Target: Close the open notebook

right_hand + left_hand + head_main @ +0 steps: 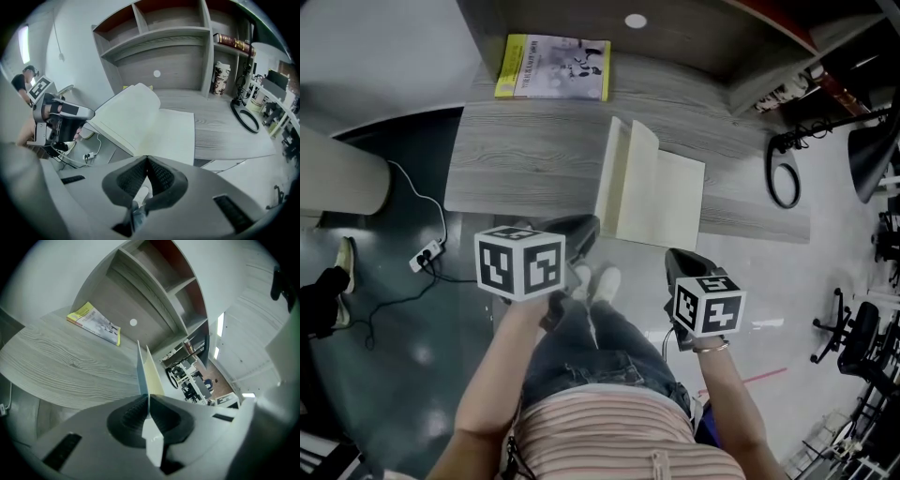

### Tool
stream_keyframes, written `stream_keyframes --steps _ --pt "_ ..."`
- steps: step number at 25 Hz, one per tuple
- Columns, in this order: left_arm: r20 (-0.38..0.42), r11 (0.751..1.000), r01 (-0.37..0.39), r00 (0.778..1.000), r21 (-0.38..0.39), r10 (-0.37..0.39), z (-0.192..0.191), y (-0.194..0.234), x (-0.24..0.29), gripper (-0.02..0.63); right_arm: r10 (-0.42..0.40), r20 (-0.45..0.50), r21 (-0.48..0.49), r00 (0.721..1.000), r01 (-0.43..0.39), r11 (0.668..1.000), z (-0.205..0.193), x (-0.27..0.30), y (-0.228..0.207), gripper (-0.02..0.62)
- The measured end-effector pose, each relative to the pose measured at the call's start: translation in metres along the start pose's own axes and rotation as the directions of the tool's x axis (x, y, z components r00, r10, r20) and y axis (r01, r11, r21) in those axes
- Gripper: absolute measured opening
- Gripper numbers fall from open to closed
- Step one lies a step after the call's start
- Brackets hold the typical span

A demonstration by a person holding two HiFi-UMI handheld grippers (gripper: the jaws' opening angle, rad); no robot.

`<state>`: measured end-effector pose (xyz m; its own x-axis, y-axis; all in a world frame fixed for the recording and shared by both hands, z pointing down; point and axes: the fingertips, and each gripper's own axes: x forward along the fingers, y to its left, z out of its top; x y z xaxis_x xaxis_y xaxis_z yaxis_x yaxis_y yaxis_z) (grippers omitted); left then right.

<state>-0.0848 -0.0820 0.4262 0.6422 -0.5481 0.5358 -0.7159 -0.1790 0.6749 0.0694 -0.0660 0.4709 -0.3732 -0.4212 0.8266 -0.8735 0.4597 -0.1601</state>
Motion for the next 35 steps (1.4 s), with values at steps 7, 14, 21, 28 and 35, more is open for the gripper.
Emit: stream_keyframes --steps 7,14,21,28,35 --pt "-0.007 0.999 0.037 0.999 0.021 -0.037 0.003 -0.018 0.005 0.023 -0.027 0.015 0.021 1.0 0.027 0.999 -0.001 -0.006 -0.01 0.008" --pt "-0.026 0.997 0.058 0.998 0.056 -0.057 0.008 -0.031 0.014 0.023 -0.045 0.017 0.056 0.999 0.044 0.997 -0.005 -0.01 -0.022 0.008" --pt "-0.037 0.993 0.1 0.995 0.056 -0.098 0.009 -0.047 0.023 0.023 -0.048 0.012 0.072 0.999 0.047 0.996 -0.007 -0.009 -0.027 0.008" --pt "-0.047 0.99 0.128 0.991 0.066 -0.125 0.007 -0.058 0.031 0.023 -0.05 0.008 0.087 0.999 0.049 0.995 -0.01 -0.009 -0.031 0.008" --pt "-0.062 0.986 0.152 0.987 0.074 -0.148 0.007 -0.064 0.036 0.023 -0.061 0.009 0.098 0.998 0.06 0.993 -0.01 -0.011 -0.033 0.008"
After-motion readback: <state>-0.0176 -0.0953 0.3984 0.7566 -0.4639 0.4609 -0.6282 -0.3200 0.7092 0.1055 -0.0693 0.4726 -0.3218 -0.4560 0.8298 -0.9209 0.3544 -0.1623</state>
